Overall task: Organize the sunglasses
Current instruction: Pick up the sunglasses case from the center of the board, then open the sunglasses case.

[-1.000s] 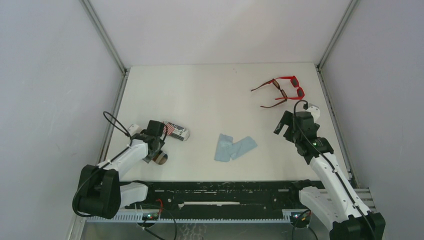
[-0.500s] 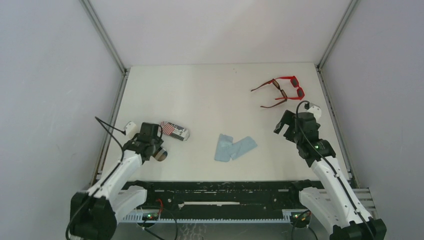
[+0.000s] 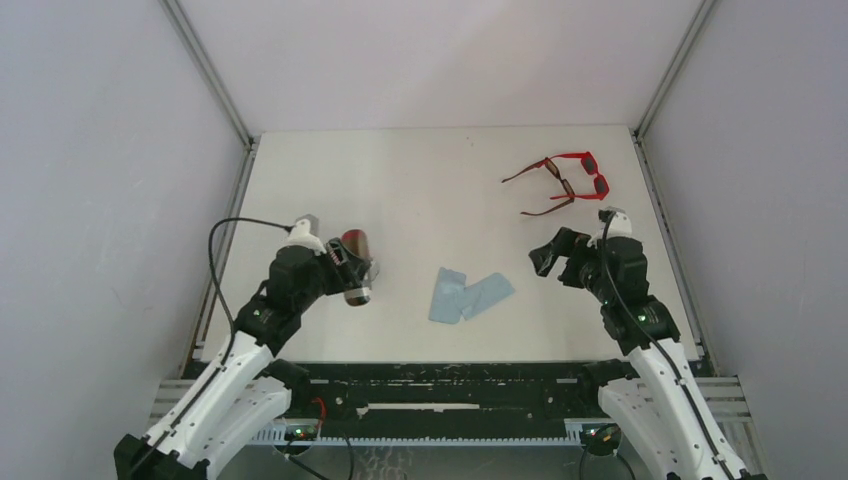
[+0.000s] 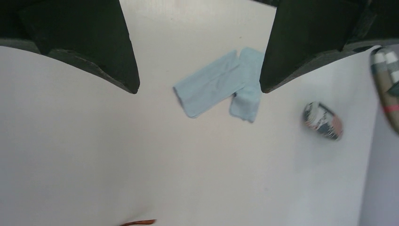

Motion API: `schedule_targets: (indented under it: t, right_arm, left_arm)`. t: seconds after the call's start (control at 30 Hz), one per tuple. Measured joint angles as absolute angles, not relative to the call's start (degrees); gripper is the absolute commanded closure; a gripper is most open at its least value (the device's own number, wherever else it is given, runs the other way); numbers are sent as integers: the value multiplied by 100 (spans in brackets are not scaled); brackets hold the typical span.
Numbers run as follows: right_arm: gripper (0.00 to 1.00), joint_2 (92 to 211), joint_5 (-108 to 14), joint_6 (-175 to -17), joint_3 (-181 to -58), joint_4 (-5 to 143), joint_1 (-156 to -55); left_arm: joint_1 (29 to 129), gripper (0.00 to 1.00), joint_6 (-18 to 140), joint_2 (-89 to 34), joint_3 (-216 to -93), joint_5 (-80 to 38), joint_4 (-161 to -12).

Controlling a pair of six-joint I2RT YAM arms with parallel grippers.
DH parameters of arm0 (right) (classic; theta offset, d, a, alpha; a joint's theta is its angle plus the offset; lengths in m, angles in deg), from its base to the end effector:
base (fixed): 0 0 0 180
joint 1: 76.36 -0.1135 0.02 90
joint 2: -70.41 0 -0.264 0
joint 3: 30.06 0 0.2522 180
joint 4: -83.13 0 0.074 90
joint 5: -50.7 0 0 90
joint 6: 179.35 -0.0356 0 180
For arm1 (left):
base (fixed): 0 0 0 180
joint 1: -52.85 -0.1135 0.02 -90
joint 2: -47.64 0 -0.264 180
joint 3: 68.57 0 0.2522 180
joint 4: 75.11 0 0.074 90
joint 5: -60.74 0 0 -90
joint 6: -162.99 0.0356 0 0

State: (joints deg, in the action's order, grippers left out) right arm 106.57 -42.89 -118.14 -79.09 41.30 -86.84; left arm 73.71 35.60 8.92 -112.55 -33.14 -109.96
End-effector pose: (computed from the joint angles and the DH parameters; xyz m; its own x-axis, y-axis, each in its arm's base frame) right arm 0.1457 0.0292 0.2724 -0.5306 0.3907 -0.7522 0.0230 0.8938 0.4480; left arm 0.1507 -0.0549 0.2477 -0.5490 -0.4392 -0.7112 -0.0416 0.8642 -0.5015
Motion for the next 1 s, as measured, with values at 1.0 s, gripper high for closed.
schedule_targets:
  t: [1.0]
  right_arm:
    - [4,10318,-7618,-13178,-6114,9762,-10509]
  left_arm:
    - [9747,100,3844,53,-11279,-427,-6814]
